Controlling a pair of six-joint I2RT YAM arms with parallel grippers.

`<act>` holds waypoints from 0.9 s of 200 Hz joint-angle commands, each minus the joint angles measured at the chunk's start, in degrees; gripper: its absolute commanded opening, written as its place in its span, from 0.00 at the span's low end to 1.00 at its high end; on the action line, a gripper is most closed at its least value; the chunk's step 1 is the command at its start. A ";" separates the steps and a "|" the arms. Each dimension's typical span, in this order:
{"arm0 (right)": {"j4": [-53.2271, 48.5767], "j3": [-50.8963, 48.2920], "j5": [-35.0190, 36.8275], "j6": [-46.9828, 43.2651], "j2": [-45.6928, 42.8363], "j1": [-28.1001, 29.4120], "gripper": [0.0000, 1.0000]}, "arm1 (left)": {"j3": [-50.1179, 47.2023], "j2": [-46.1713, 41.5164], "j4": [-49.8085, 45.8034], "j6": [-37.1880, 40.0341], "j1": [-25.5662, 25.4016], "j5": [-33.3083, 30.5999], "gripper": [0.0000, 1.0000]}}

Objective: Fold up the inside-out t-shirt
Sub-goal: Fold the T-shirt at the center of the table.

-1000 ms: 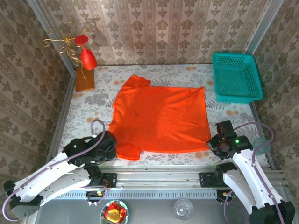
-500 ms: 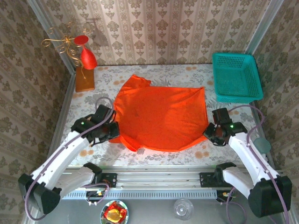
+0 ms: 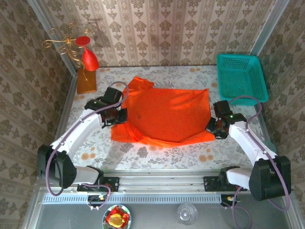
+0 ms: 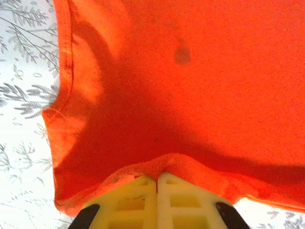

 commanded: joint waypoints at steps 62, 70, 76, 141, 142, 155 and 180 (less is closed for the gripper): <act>0.88 2.15 5.95 -2.46 3.65 -2.00 0.00 | 4.39 4.86 2.39 5.40 4.42 0.04 0.00; 1.06 2.32 5.90 -2.63 4.10 -2.00 0.00 | 4.76 5.29 2.50 5.55 4.47 0.46 0.00; 1.11 2.46 5.95 -2.81 4.46 -2.00 0.00 | 5.09 5.72 2.59 5.71 4.47 0.73 0.00; 2.90 3.54 5.35 -3.95 8.77 -2.08 0.02 | 8.32 12.36 3.27 6.97 4.49 3.31 0.00; 2.95 3.55 5.34 -3.97 8.84 -2.08 0.03 | 8.37 12.51 3.28 6.98 4.48 3.26 0.00; 2.84 4.24 5.25 -4.40 9.69 -2.09 0.07 | 8.59 13.71 3.92 7.14 4.56 2.92 0.00; 2.88 5.63 4.35 -5.53 10.48 -2.05 0.11 | 9.33 15.39 5.37 7.40 4.71 2.17 0.00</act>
